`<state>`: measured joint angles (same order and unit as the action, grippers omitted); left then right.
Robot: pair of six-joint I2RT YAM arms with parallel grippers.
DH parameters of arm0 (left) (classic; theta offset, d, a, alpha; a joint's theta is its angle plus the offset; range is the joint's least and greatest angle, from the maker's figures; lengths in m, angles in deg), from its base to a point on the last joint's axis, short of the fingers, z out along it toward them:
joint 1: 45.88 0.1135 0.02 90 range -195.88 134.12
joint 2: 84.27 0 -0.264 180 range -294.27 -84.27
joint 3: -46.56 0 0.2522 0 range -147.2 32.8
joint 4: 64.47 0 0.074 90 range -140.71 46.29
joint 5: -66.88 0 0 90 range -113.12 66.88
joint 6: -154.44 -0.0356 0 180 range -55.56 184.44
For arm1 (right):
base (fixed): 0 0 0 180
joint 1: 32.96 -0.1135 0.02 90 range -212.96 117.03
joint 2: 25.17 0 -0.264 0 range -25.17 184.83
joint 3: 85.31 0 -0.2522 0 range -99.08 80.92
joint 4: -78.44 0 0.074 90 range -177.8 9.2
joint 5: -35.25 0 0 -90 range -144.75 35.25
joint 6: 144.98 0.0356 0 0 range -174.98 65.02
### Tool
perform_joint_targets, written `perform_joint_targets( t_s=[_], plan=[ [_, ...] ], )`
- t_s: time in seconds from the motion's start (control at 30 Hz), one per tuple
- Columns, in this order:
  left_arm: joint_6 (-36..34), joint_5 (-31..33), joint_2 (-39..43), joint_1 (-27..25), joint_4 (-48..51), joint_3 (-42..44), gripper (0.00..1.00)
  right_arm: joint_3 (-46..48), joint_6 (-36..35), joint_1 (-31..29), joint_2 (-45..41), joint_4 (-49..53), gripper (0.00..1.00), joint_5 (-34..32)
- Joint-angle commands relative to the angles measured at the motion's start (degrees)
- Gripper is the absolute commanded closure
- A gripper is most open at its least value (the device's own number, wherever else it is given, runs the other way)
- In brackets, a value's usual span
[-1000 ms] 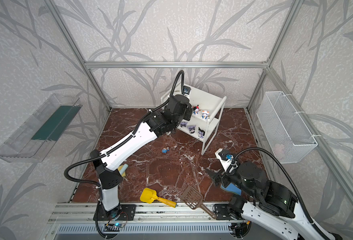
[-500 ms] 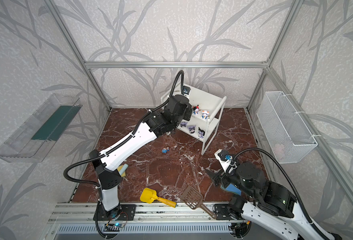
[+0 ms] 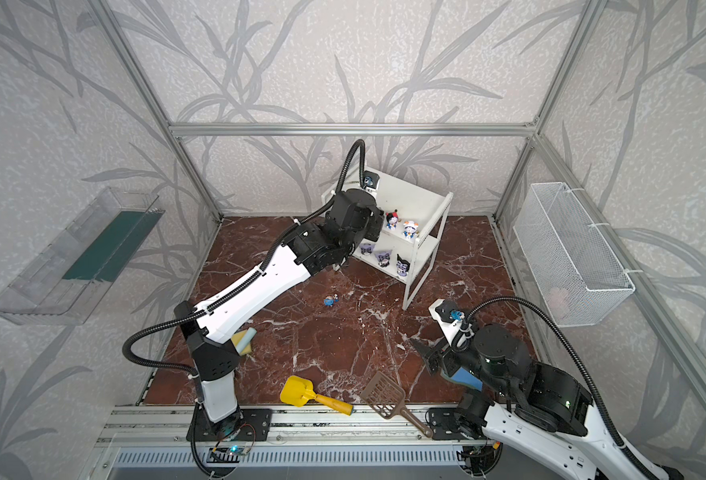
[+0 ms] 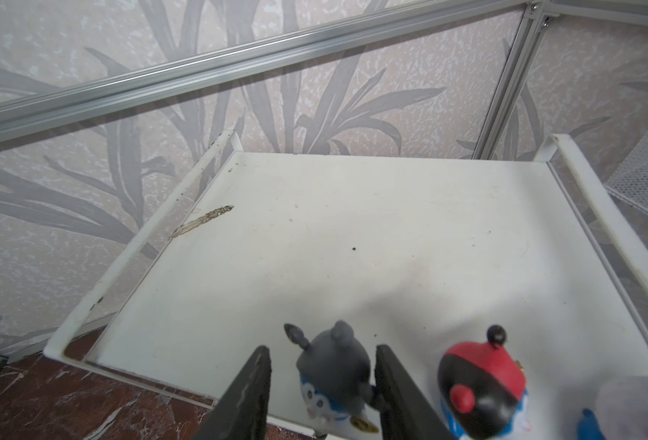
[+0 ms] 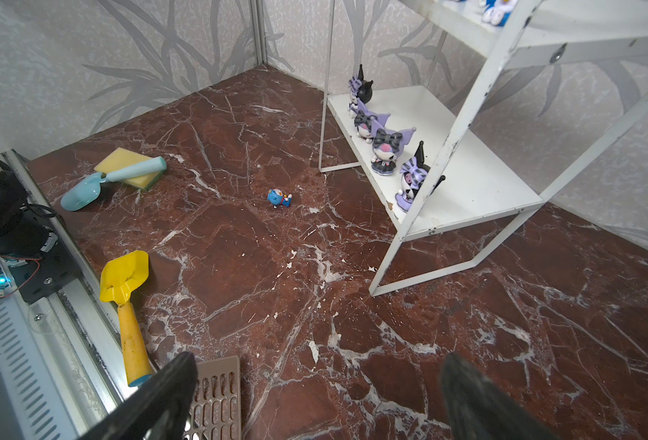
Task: Place and organize the plastic toys onto the shelf
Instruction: 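Lower the Doraemon beside the red-hooded Doraemon on the upper tier, then open the left gripper and move it down toward the small blue Doraemon on the floor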
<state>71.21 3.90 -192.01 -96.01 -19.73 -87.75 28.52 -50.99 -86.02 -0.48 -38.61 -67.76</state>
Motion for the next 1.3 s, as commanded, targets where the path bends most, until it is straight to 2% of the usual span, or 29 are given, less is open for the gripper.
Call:
perform_joint_targets(
  t_s=[0.0, 0.23, 0.43, 0.53, 0.7, 0.93, 1.17, 1.27],
  plan=[
    [-1.04, -0.56, 3.21, 0.36, -1.58, 0.25, 0.47, 0.46, -0.18, 0.24, -0.36, -0.12, 0.01, 0.26],
    [-1.34, -3.02, 4.96, 0.67, -2.24, 0.25, 0.29, 0.59, -0.05, 0.24, -0.54, -0.06, 0.01, 0.36],
    [0.71, -8.47, 9.34, 3.38, -2.18, 3.15, 0.14, 0.64, -0.02, 0.26, -0.66, 0.03, 0.01, 0.53],
    [0.74, -10.08, 11.94, 4.56, -2.23, 6.03, 0.01, 0.63, -0.11, 0.24, -0.69, -0.06, 0.01, 0.53],
    [-0.87, -14.08, 16.59, 6.14, -2.56, 12.61, 0.01, 0.72, -0.03, 0.26, -0.74, -0.06, 0.01, 0.62],
    [-0.86, -19.01, 17.16, 7.74, -1.1, 15.57, 0.01, 0.72, -0.2, 0.24, -0.31, -0.23, 0.01, 0.8],
    [0.06, -19.91, 15.91, 8.0, -1.45, 15.72, 0.01, 0.72, -0.09, 0.25, -0.78, -0.06, 0.01, 0.71],
    [0.57, -17.38, 16.15, 8.23, -0.83, 15.67, 0.01, 0.77, -0.06, 0.24, -0.67, -0.1, 0.01, 0.86]
  ],
)
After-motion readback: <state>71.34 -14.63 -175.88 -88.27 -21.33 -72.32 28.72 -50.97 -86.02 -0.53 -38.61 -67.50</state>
